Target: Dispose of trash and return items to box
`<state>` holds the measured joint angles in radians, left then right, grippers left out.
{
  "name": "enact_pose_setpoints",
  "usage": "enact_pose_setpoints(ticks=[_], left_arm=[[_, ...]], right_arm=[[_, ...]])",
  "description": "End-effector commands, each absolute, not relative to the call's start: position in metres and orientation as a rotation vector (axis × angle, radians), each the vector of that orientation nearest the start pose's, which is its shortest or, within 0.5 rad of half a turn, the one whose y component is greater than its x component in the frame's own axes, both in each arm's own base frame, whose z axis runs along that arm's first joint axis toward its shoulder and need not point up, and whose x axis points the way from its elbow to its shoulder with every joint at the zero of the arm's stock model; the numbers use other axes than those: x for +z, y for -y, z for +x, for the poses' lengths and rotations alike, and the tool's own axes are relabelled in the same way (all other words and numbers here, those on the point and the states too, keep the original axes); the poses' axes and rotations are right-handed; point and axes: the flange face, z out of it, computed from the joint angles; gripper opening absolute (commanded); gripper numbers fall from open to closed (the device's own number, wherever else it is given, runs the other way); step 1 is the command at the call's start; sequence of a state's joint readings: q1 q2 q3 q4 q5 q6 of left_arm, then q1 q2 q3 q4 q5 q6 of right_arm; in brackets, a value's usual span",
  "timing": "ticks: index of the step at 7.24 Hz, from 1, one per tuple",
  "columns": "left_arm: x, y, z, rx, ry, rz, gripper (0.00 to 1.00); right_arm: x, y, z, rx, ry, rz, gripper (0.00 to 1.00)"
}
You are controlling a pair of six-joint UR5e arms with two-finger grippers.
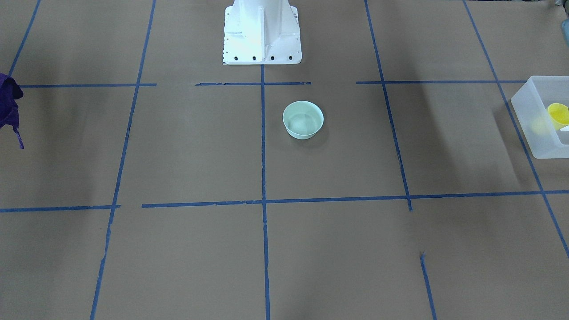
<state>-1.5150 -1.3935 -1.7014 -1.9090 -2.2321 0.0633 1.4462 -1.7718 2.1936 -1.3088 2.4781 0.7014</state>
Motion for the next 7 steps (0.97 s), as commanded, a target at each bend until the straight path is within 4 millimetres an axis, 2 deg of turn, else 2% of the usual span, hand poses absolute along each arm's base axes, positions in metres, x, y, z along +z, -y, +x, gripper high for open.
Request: enact_pose_setpoints(ticks=[1,2,3,4,5,6,7], left_arm=[[0.559,0.439,-0.066,0.175,-0.605,0.371,1.0],[0.525,0.45,-0.062,0.008,-0.649,0.373,1.0],[0.498,0.456,-0.033,-0.049,-0.702,0.359,1.0],[0.475,0.464,0.001,-0.046,-0.778,0.331,1.0],[0.447,0.465,0.033,-0.066,-0.853,0.293,1.0],[0.41,0.465,0.082,-0.099,-0.918,0.241,1.0],[0.383,0.464,0.121,-0.129,-0.967,0.192,1.0]], right_arm=[[0.413,0.395,0.015,0.179,1.005,0.267,0.0],[0.43,0.4,0.029,0.136,0.925,0.288,0.0],[0.459,0.402,0.054,0.081,0.838,0.288,0.0],[0.493,0.406,0.071,-0.004,0.751,0.295,0.0],[0.517,0.407,0.087,-0.022,0.715,0.283,0.0],[0.546,0.404,0.1,-0.026,0.706,0.243,0.0],[0.584,0.398,0.119,-0.057,0.694,0.195,0.0]])
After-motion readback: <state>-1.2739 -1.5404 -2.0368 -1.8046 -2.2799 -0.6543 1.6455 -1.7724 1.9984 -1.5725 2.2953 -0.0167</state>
